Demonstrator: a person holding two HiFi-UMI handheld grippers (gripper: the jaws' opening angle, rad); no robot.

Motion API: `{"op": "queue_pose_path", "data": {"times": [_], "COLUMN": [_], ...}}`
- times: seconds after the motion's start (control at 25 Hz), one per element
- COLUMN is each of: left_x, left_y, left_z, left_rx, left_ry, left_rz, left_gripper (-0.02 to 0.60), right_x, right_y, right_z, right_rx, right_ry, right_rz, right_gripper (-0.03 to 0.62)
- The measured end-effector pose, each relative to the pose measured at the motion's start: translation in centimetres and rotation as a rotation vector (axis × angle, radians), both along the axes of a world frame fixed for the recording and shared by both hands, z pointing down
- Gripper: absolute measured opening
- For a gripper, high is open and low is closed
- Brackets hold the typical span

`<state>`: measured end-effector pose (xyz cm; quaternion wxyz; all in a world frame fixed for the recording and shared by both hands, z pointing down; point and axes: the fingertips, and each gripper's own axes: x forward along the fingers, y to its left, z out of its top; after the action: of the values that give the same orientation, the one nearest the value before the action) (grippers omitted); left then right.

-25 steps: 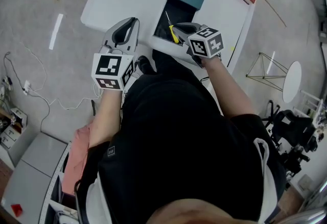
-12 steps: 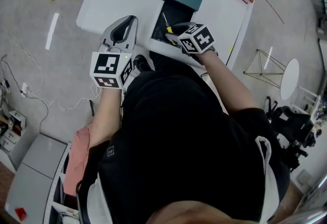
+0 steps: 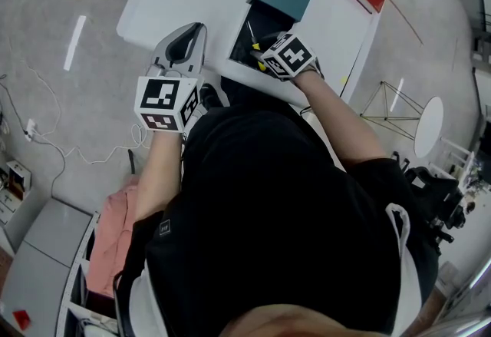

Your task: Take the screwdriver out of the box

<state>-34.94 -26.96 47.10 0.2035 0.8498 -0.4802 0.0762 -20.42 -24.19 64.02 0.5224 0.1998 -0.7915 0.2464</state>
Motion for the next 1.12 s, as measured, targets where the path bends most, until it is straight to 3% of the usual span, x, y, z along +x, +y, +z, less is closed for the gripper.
{"op": "queue_pose_path", "data": {"times": [0.44, 0.68, 0.92, 1.12], "left_x": [-0.8, -1.0, -1.2, -1.8], "left_y": [0.9, 1.6, 2.8, 4.1], "left_z": [0.4, 0.5, 0.2, -0.1], "left_rx": [-0.010, -0.011, -0.009, -0.007], "left_ry": [0.007, 0.014, 0.009, 0.011], "left_rz": [-0.014, -0.013, -0.012, -0.018], "left_gripper": [0.020, 0.020, 0.020, 0.020], "right_x": [-0.2, -0.3, -0.1, 0.2], "right_y": [0.3, 0.4, 0.0, -0.4], "right_z": [1.0, 1.2, 0.7, -0.3], "right_rx": [0.015, 0.042, 0.054, 0.060], "right_ry": [0.159, 0.181, 0.149, 0.047], "right_rz": [-0.158, -0.174, -0.102, 0.059], "right_gripper": [0.144, 0.146, 0.133, 0.117]}}
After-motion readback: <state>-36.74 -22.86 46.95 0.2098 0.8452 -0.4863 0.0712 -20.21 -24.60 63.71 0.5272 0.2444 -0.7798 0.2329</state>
